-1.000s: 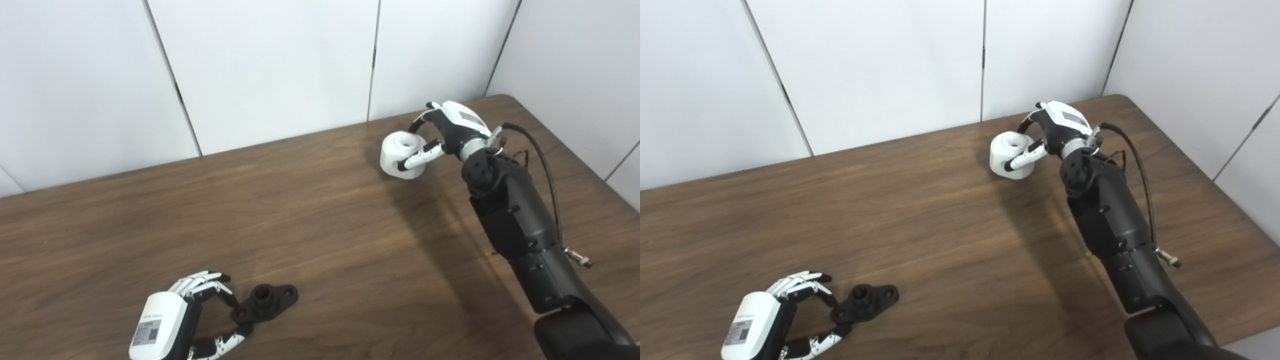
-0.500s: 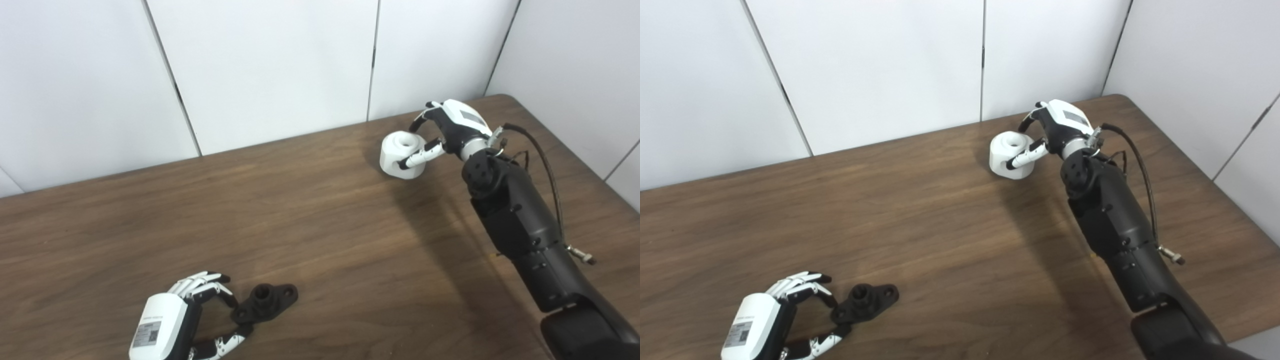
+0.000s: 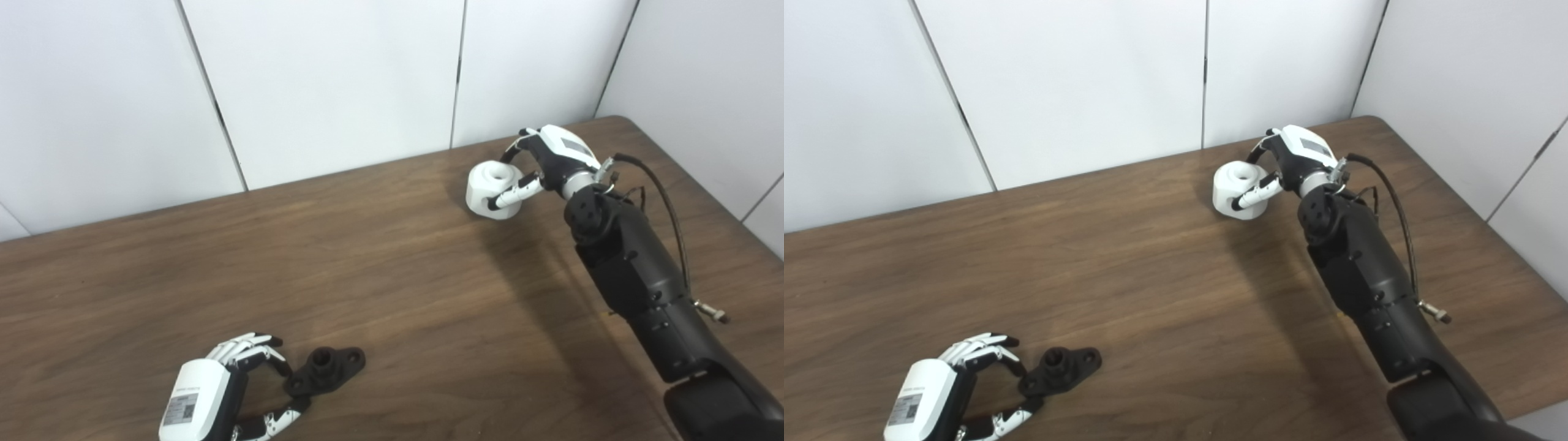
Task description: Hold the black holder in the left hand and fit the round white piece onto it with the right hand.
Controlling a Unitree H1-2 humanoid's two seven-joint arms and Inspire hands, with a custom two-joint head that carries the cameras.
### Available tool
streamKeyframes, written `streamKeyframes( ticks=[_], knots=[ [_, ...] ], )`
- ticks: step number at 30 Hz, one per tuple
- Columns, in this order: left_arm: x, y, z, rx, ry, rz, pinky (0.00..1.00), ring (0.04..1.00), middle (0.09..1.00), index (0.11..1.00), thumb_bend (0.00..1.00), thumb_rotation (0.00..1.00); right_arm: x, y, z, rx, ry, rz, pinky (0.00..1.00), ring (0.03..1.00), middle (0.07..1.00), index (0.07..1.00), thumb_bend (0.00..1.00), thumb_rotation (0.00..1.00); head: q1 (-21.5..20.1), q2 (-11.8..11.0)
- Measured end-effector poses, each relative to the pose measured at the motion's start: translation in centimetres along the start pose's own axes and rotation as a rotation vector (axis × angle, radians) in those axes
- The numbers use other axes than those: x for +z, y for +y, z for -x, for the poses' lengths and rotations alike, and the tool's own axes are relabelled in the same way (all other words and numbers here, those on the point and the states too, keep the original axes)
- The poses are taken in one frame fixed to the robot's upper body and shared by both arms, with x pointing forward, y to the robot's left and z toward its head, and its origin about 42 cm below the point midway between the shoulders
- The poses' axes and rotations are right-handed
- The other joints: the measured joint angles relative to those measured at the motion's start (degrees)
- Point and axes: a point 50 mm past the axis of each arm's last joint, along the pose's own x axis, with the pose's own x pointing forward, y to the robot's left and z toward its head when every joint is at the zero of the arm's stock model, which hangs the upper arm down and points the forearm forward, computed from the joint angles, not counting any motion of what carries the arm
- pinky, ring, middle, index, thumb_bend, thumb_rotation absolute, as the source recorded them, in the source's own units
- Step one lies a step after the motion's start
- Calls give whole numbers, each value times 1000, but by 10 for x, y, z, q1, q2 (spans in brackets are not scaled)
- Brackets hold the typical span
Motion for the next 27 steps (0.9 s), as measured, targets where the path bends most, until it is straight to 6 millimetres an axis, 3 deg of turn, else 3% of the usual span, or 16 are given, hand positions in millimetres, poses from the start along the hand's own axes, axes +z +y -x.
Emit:
streamKeyframes(
  ticks=[11,17,19,20,27],
  knots=[
    [2,0,0,3,9,1,765,797,740,486,518,42,-1,2,-1,9,4,6,1000,1000,948,647,864,291,4,2],
    [2,0,0,3,9,0,767,796,738,486,518,42,-2,1,-1,-13,5,6,986,993,924,602,838,236,6,4],
    [2,0,0,3,9,0,771,798,741,486,518,42,-3,0,-2,-36,3,-1,980,978,904,513,591,164,7,4],
    [2,0,0,3,9,0,772,798,741,486,518,42,-4,0,-2,-46,3,-7,978,975,900,501,559,155,7,4],
    [2,0,0,3,9,-1,766,795,738,486,519,43,-6,1,-4,-108,-10,-20,950,946,860,486,523,138,8,4]
  ],
)
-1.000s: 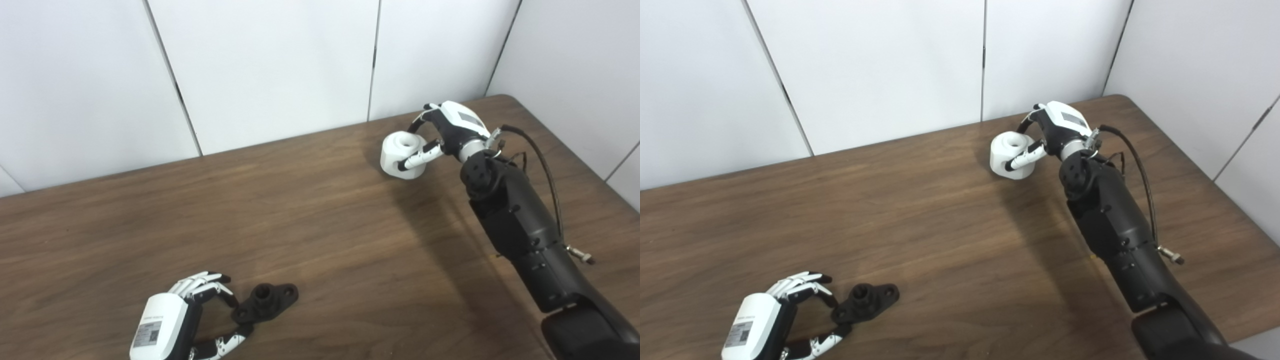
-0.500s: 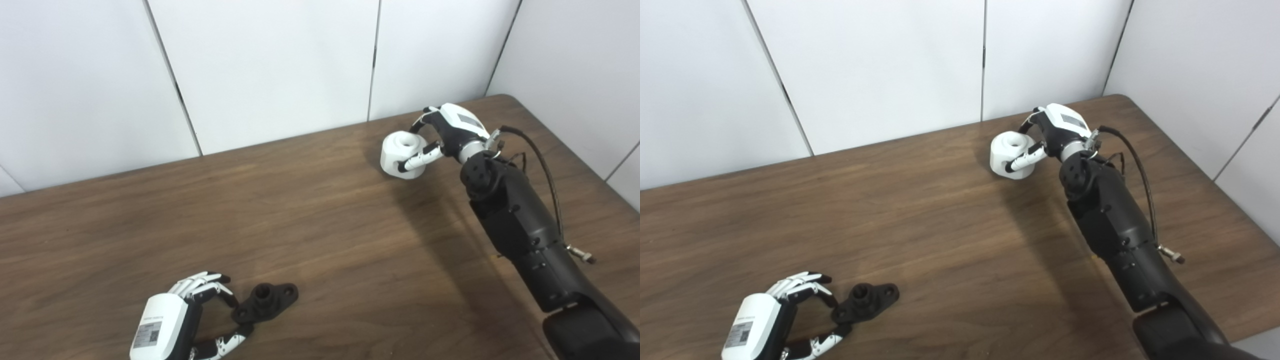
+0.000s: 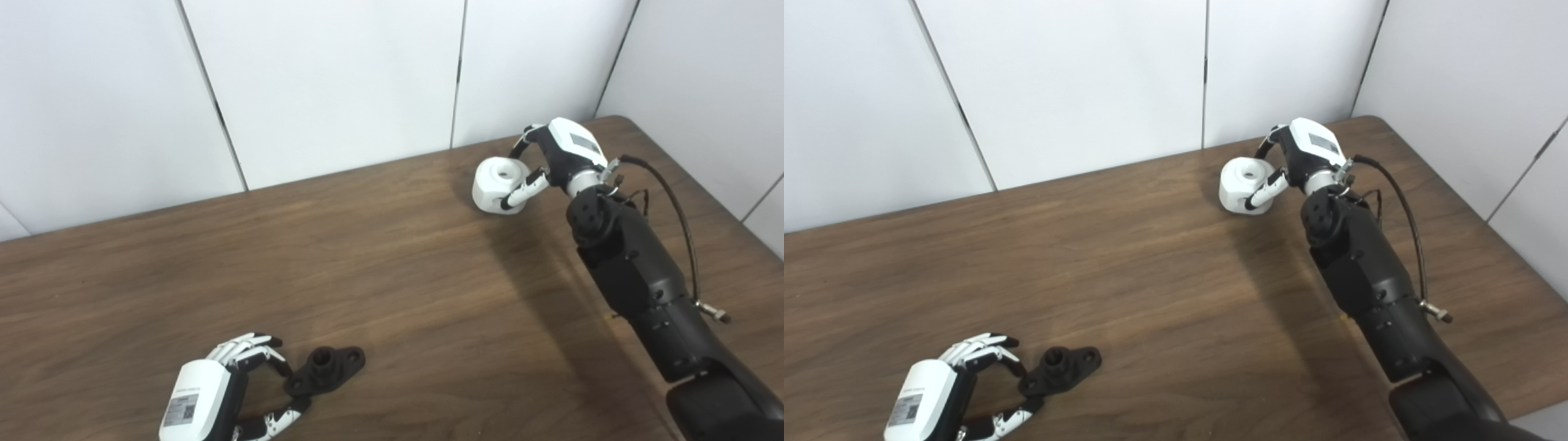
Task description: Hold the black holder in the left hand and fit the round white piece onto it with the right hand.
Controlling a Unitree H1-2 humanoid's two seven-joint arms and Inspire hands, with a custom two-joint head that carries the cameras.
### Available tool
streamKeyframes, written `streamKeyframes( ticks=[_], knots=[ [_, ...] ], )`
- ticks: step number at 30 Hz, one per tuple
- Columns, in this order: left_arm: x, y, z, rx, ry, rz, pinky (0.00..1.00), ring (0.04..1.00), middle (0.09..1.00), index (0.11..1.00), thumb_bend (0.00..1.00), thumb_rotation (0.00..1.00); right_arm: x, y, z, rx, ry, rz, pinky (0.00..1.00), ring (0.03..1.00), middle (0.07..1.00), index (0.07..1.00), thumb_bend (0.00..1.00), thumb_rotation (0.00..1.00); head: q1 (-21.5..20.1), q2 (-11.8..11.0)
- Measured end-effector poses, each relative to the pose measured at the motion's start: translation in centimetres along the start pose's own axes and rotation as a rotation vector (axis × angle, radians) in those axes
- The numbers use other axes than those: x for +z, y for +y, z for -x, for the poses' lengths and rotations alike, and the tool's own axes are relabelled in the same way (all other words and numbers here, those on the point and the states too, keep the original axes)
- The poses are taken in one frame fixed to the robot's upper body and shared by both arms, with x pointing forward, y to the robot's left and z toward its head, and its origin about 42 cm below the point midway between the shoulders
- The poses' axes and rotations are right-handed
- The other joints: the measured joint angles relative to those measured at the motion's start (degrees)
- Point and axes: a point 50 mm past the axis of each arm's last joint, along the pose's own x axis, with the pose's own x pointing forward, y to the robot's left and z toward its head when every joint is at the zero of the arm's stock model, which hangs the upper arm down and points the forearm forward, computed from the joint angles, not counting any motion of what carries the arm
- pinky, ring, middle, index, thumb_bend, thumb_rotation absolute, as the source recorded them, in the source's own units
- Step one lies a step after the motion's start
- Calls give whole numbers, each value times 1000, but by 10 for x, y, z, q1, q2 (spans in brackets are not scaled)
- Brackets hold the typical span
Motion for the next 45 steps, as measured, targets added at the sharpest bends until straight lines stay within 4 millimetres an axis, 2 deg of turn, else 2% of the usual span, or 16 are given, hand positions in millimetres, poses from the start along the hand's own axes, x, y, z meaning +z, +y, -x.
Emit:
streamKeyframes(
  ticks=[14,20,24,32,39,45],
  knots=[
    [2,-1,-1,2,0,-3,766,794,740,486,519,43,1,1,1,-1,-17,-4,993,943,852,486,523,138,13,1],
    [5,-3,-2,6,10,-1,775,802,746,486,519,44,9,-4,16,5,-113,20,995,938,852,485,523,137,39,9],
    [9,-4,-3,7,23,-2,786,811,754,486,519,45,22,-19,33,14,-201,12,1000,948,858,486,523,137,59,16],
    [13,-7,-6,6,30,2,786,813,757,487,519,45,64,-43,76,86,-393,-12,1000,957,857,484,524,138,97,32],
    [19,-10,-10,9,49,0,792,820,764,487,519,45,89,-50,112,169,-515,-15,1000,963,861,484,524,136,133,47],
    [26,-10,-14,3,66,6,814,835,777,488,519,45,105,-40,135,256,-600,-38,1000,962,862,483,524,134,143,56]
  ],
)
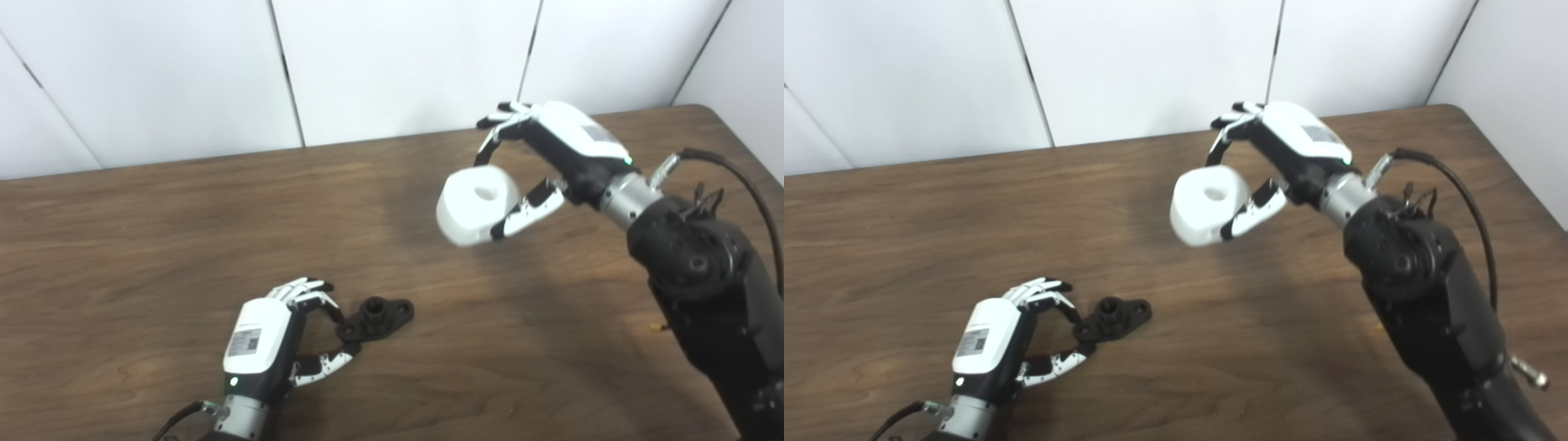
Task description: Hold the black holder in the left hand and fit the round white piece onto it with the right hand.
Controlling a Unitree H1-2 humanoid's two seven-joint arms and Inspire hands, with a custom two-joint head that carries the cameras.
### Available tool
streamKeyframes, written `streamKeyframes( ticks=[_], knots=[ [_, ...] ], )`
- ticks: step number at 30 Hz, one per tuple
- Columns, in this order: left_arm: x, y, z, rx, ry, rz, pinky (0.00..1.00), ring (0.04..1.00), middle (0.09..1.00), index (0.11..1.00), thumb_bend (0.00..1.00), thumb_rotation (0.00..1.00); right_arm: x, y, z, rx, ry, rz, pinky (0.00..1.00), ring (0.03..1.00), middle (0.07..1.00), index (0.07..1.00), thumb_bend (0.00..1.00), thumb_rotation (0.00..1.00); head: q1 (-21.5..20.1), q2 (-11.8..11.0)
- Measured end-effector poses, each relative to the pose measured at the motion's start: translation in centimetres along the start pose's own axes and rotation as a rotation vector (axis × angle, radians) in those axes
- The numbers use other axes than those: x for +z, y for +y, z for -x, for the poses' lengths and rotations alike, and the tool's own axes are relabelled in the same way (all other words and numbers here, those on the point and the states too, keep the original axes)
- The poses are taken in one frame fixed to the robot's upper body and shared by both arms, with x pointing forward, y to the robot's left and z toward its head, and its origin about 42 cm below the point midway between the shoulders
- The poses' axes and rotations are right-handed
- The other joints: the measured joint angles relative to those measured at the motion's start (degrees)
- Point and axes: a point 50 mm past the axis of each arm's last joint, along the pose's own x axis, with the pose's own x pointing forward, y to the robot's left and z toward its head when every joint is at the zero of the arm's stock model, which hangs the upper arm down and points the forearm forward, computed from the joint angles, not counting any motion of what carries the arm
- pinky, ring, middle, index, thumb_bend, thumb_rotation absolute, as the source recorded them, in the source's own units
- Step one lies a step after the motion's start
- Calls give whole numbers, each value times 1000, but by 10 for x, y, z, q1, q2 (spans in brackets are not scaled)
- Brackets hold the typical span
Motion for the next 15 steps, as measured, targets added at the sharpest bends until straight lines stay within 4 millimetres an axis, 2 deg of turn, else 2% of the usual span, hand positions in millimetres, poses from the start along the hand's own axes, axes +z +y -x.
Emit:
streamKeyframes(
  ticks=[7,15],
  knots=[
    [3,0,-3,-11,13,-5,817,838,778,488,519,45,16,16,0,64,-45,4,1000,953,856,482,525,136,5,4],
    [6,-1,-5,-13,22,0,828,841,782,488,518,45,20,44,3,90,-43,-31,996,953,866,482,525,137,12,4]
  ],
)
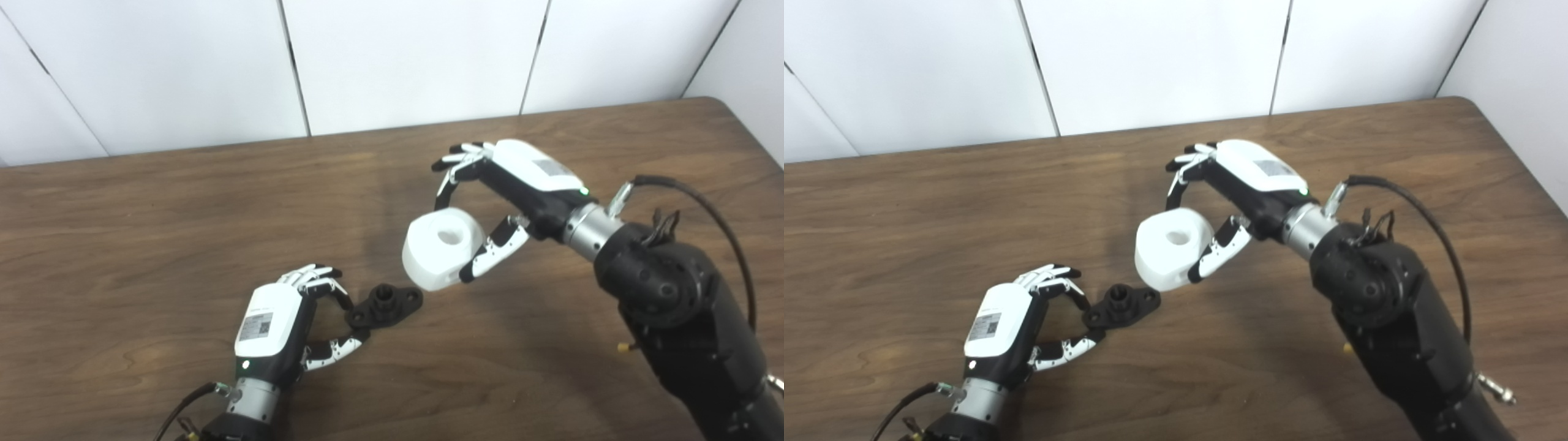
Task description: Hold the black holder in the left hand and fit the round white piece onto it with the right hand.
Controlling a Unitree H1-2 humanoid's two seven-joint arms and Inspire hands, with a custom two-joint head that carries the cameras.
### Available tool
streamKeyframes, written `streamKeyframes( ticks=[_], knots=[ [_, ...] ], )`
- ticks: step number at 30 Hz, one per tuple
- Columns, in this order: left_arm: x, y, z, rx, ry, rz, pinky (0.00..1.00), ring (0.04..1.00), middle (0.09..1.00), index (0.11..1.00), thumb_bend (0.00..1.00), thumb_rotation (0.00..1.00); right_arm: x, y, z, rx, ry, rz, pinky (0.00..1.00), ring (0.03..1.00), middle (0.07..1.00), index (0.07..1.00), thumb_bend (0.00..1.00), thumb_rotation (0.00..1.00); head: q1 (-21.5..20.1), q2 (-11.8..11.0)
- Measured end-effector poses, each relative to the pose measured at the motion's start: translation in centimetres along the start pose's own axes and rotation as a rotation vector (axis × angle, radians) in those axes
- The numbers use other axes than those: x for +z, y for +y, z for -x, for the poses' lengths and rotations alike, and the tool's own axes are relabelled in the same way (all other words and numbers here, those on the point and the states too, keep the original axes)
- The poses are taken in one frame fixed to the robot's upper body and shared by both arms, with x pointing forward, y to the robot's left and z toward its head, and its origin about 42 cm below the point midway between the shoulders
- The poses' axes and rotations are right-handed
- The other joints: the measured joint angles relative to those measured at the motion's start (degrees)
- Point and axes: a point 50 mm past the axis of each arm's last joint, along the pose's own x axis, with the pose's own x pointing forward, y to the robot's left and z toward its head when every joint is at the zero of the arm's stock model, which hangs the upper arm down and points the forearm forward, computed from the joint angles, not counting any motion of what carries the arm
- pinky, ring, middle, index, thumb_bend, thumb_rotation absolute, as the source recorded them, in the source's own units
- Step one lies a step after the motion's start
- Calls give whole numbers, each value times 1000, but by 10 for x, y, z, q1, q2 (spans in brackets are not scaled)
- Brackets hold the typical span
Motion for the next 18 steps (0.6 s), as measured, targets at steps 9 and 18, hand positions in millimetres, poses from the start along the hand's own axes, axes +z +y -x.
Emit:
streamKeyframes(
  ticks=[9,18],
  knots=[
    [3,-1,-2,-1,-7,-3,827,838,782,488,519,46,7,16,-5,-5,-30,-26,1000,965,872,483,525,138,8,-4],
    [7,-2,-4,0,-17,-11,835,838,778,488,519,46,14,14,-10,-23,-50,-39,1000,963,869,483,525,137,16,-7]
  ],
)
